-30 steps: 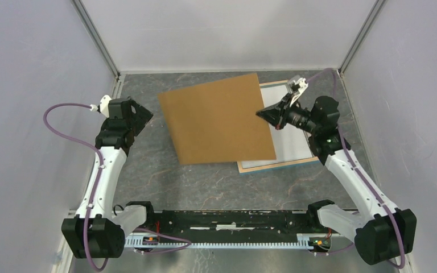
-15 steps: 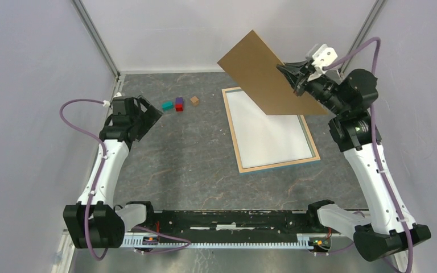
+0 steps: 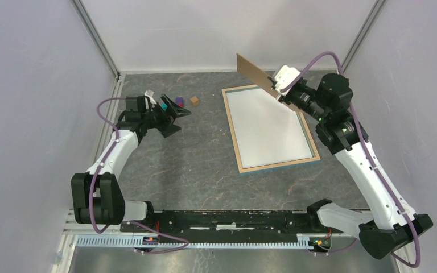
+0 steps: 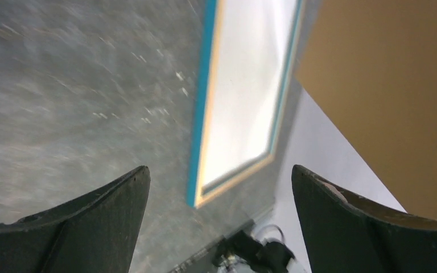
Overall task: Put the photo into the frame
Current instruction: Turn over the photo frame item on the photo frame.
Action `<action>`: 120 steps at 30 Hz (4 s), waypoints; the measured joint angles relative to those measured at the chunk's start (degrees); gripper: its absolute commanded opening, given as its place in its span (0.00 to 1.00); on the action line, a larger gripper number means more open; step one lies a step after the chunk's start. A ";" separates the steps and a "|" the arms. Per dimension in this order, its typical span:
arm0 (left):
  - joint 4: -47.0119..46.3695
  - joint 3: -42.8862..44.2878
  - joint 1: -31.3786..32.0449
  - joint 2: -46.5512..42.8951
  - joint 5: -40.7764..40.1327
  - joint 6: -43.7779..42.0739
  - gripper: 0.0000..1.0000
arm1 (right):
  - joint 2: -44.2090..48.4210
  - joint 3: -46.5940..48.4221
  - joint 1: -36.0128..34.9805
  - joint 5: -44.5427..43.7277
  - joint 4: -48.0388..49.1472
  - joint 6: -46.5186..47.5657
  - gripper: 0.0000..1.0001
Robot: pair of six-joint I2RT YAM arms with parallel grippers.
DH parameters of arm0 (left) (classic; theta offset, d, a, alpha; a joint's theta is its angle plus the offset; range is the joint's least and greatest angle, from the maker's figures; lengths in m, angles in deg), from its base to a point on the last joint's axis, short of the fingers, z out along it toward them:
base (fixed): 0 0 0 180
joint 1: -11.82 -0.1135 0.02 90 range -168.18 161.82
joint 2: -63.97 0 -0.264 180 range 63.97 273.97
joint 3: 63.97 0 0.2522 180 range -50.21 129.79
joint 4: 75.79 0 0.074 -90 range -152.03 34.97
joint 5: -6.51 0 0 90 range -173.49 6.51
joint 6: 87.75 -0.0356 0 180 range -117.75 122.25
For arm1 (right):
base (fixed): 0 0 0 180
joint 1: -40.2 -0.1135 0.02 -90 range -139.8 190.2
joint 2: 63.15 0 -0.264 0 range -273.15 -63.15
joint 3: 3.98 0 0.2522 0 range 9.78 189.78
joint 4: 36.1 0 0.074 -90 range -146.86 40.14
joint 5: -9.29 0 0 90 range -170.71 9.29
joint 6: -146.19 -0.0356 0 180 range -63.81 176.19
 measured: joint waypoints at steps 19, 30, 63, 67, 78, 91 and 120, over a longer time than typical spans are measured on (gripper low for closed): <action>-6.56 -9.03 8.79 -24.68 8.94 44.24 1.00 | 16.35 -21.44 -13.35 -3.30 -3.02 20.72 0.00; -0.57 1.36 34.05 -18.95 -7.15 54.69 0.94 | 24.37 -25.70 -13.84 -1.07 -3.89 24.70 0.00; 4.26 13.97 51.91 -4.85 -20.83 55.67 0.47 | 27.41 -27.98 -13.84 4.50 -11.30 31.19 0.00; 6.19 16.13 51.91 -4.66 -21.97 55.63 0.35 | 26.32 -26.47 -13.84 4.85 -11.43 32.24 0.00; 14.21 23.76 50.90 -3.21 -26.51 52.35 0.12 | 22.45 -23.04 -13.84 5.11 -9.18 34.80 0.00; 4.39 17.20 37.51 -9.86 -20.72 41.31 0.02 | 11.85 -25.14 -15.74 4.83 11.63 37.05 0.21; -34.34 -18.32 24.94 -4.02 -20.31 21.77 0.02 | 19.80 -49.27 -15.72 -21.44 18.47 -32.06 0.98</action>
